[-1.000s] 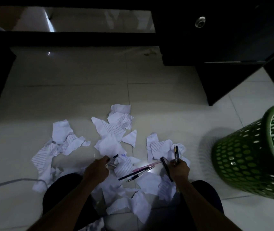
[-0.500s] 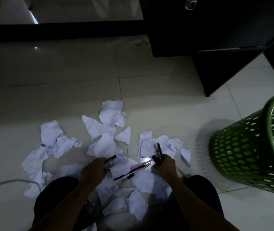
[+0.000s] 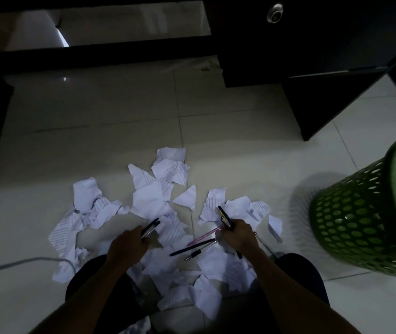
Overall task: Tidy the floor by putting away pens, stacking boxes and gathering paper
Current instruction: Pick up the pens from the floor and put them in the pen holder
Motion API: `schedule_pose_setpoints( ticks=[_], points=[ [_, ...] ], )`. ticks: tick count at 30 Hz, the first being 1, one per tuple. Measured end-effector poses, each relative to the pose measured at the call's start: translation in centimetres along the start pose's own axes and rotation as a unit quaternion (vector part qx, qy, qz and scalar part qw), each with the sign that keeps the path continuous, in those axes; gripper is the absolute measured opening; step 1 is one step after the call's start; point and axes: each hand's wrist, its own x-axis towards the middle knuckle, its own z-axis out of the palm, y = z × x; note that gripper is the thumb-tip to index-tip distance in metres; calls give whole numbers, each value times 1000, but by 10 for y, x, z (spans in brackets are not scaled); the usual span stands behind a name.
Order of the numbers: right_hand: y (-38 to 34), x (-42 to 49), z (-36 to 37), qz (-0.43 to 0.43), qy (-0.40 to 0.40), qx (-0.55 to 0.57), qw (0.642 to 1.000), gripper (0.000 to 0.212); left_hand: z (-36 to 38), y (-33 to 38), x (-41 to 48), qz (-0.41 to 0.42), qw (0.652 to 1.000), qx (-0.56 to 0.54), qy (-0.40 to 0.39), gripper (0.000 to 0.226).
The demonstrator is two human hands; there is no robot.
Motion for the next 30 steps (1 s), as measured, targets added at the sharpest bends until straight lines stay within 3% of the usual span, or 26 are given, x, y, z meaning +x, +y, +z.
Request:
schedule_pose_setpoints(
  ticks=[9,17,22,30],
  points=[
    [-4,-10,-2,-13,4,-33,999,31,-23,-6,-14,-32,997,67,36,43],
    [8,-28,-4,-44,9,-42,998,33,-22,-4,-36,-65,989,-3,129,41],
    [4,-35,-3,-55,3,-46,997,34,-34,-10,-33,-67,992,-51,96,30],
    [14,-44,0,-70,3,-49,996,15,-25,16,-37,25,993,-108,41,27]
  ],
)
